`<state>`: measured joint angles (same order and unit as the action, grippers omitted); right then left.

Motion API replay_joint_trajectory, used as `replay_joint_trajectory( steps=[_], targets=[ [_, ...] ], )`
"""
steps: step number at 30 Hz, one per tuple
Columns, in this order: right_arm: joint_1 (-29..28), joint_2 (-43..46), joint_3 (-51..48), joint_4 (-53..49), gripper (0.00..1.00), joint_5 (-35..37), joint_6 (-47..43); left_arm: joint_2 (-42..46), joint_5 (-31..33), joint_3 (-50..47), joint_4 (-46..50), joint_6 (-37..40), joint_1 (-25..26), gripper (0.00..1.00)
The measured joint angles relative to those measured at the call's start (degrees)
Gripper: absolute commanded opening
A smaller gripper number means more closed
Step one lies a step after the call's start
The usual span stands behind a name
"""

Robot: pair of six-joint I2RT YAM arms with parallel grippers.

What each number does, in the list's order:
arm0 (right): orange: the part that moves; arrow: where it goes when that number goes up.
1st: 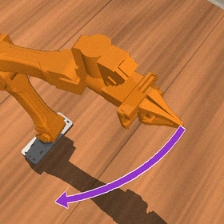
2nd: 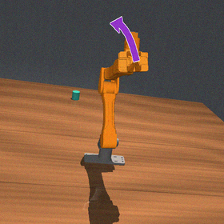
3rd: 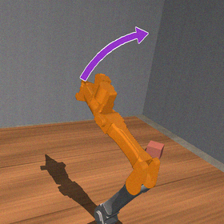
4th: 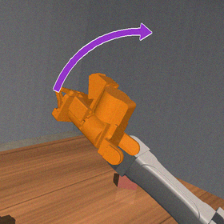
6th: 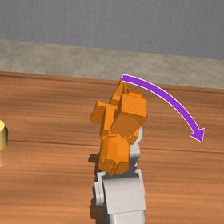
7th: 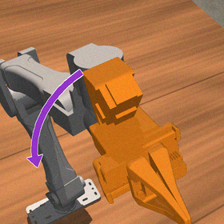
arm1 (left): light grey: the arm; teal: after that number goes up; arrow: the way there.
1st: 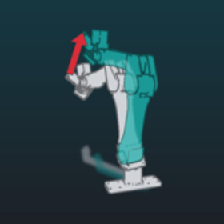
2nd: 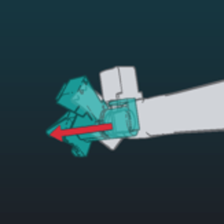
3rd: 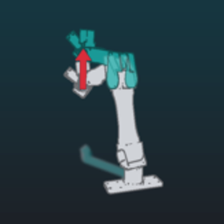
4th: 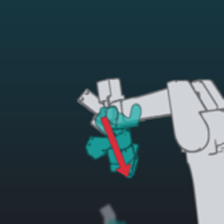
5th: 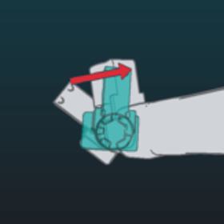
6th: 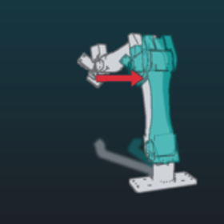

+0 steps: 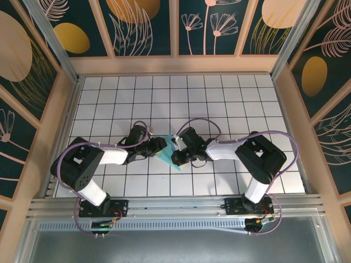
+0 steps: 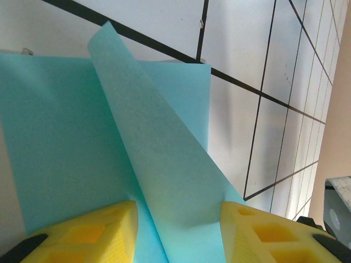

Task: Fold a paper plane with a square sheet of paper (fold left side to right side)
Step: Fourth fold the wing at the center of the table.

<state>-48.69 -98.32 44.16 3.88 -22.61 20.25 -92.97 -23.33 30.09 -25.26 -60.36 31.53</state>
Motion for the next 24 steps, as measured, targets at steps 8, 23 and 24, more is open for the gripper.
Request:
replay_joint_trajectory(
  steps=[8,23,24],
  targets=[
    [0.66,0.59,-0.02,0.22,0.14,-0.70,1.01,-0.42,0.02,0.59,0.37,0.35,0.00,0.43],
    [6.21,7.45,-1.92,3.43,0.32,-5.18,1.97,-0.42,0.11,0.63,0.46,0.74,0.00,0.44],
    [6.93,7.56,-2.14,3.93,0.32,-5.88,2.21,-0.42,0.15,0.63,0.46,0.74,0.00,0.43]
  ],
)
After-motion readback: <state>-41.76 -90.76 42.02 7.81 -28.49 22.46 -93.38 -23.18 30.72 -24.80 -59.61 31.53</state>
